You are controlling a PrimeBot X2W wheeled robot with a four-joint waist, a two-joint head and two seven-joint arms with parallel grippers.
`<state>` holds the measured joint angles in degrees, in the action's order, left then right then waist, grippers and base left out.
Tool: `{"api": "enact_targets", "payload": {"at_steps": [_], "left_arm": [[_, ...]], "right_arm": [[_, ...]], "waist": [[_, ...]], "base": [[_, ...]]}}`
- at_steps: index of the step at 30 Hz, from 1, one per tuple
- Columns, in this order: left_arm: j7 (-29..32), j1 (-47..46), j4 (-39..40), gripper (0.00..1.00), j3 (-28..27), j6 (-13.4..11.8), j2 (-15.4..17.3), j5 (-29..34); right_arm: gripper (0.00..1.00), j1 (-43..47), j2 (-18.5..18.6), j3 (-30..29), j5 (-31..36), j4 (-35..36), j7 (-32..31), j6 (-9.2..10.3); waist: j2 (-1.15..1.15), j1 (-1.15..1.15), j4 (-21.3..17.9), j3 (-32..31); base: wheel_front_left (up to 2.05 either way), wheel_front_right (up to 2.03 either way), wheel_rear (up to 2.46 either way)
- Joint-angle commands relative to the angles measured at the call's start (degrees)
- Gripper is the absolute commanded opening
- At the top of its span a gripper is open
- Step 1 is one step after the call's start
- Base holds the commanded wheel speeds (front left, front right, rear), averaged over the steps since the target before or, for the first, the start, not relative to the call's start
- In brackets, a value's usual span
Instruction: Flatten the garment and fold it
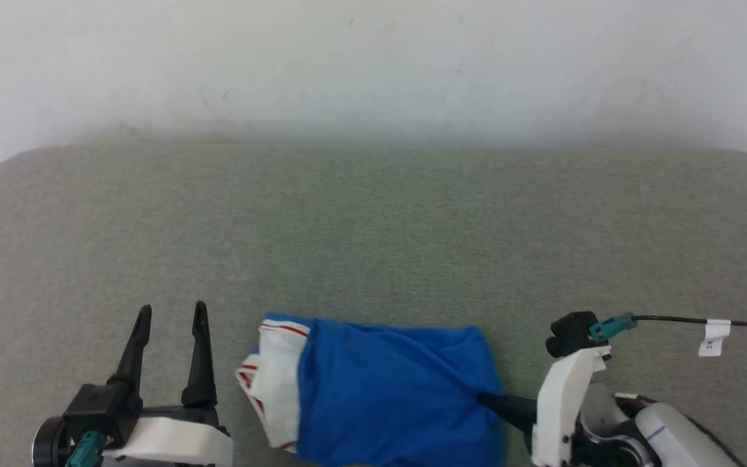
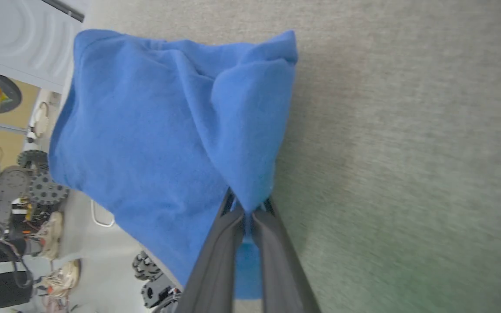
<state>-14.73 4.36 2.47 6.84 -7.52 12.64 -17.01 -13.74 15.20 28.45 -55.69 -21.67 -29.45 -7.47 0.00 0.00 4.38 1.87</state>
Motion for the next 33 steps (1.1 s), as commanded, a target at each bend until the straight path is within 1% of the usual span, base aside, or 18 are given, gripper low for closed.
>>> {"api": "enact_targets", "payload": {"at_steps": [1, 4, 10, 14, 17, 19, 23, 28, 31, 33], "left_arm": [[-0.27, 0.41, 0.23, 1.0, -0.16, 0.43, -0.31, 0.58], [-0.27, 1.0, 0.89, 1.0, -0.22, 0.43, -0.73, 0.72], [-0.27, 1.28, 2.93, 1.0, -0.18, 0.44, -1.42, 1.21], [-0.27, 0.09, 4.62, 1.0, -0.2, 0.53, -1.75, 1.73], [-0.27, -1.37, 5.62, 1.0, -0.13, 0.82, -1.6, 2.19], [-0.27, -2.77, 6.0, 1.0, 0.24, 1.19, -1.4, 2.57], [-0.14, -5.6, 6.39, 1.0, 0.89, 1.67, -0.74, 3.43], [0.12, -8.44, 6.84, 1.0, 1.31, 2.13, -0.02, 3.99], [0.14, -9.52, 6.7, 1.0, 1.44, 2.29, 0.22, 4.1], [0.12, -9.97, 6.47, 1.0, 1.5, 2.36, 0.27, 4.06]], "right_arm": [[0.0, -0.58, 0.67, 0.09, 0.62, 0.2, 0.29, -0.02], [0.0, -0.88, 4.32, 1.72, 4.67, 1.58, 0.01, -0.02], [0.0, -2.65, 11.55, 1.75, 11.2, 4.6, -2.24, -0.02], [0.0, -4.36, 16.66, 0.12, 15.11, 5.74, -4.57, -0.02], [0.0, -5.87, 18.8, -2.21, 16.76, 5.05, -5.57, -0.02], [0.0, -7.17, 20.25, -3.86, 18.25, 3.63, -5.01, -0.02], [0.0, -10.23, 21.99, -7.19, 21.3, -0.73, -2.0, -0.02], [0.0, -13.44, 22.47, -11.65, 24.63, -6.16, 3.2, -0.02], [0.0, -14.69, 21.33, -14.54, 26.99, -9.99, 5.78, -0.02], [0.0, -15.14, 19.92, -16.66, 28.6, -12.52, 7.47, -0.02]], "waist": [[0.0, 0.0, -1.81, -0.93], [0.0, 0.0, -4.43, -1.2], [0.0, 0.0, -10.53, 0.8], [0.0, 0.0, -14.36, 3.97], [0.0, 0.0, -16.73, 7.08], [0.0, 0.0, -17.65, 9.26], [0.0, 0.0, -18.65, 13.34], [0.0, 0.0, -18.6, 17.14], [0.0, 0.0, -18.43, 18.42], [0.0, 0.0, -18.33, 18.83]], "base": [[0.0, 0.0, 0.0], [0.0, 0.0, 0.0], [0.0, 0.0, 0.0], [0.0, 0.0, 0.0], [0.0, 0.0, 0.0], [0.0, 0.0, 0.0], [0.0, 0.0, 0.0], [0.0, 0.0, 0.0], [0.0, 0.0, 0.0], [0.0, 0.0, 0.0]]}}
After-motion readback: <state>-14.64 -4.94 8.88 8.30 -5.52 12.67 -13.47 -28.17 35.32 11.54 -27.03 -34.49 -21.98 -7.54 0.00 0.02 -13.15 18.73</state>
